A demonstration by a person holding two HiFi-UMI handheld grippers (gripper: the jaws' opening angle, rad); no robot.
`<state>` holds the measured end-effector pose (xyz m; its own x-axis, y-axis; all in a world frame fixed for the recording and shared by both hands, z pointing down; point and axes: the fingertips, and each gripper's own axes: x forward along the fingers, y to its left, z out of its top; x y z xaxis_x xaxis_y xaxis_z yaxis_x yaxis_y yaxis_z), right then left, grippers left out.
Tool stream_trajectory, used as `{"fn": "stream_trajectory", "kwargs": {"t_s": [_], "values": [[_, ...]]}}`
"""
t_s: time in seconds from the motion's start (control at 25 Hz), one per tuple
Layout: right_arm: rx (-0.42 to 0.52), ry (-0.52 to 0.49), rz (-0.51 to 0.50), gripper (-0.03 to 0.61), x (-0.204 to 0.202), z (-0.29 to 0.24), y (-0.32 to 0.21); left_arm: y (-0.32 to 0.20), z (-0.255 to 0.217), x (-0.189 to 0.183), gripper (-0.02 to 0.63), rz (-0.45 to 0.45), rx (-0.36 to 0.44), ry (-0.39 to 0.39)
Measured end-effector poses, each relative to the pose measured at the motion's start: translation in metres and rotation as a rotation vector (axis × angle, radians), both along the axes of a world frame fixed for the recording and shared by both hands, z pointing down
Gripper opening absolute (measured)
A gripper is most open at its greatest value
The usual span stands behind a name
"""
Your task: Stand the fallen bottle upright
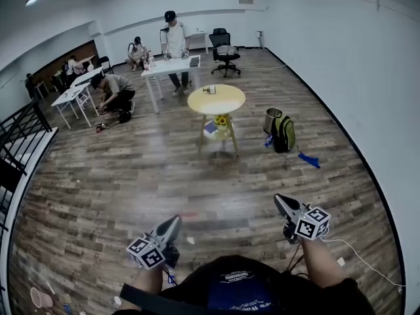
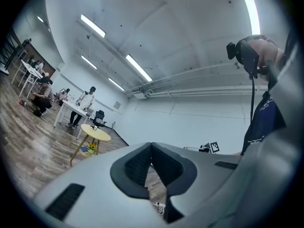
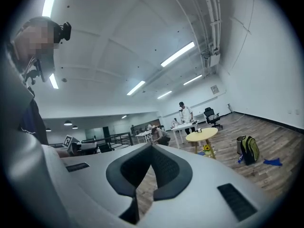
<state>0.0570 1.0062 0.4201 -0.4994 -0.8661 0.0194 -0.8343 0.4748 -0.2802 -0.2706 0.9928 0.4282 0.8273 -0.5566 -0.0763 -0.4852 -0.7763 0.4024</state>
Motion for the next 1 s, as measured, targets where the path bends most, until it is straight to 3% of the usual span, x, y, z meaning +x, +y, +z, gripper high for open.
{"fn": "stream_trajectory", "kwargs": {"t_s": [0.32, 1.0], "values": [[-0.006, -0.001, -0.012, 0.005, -0.029, -0.001, -0.016, -0.012, 0.000, -0.025, 0.011, 0.001, -0.006, 0.012], [0.033, 0.006, -0.018, 0.005, -0.171, -0.014, -0.064, -0.056, 0.007, -0.181, 0.011, -0.030, -0.010, 0.030]]}}
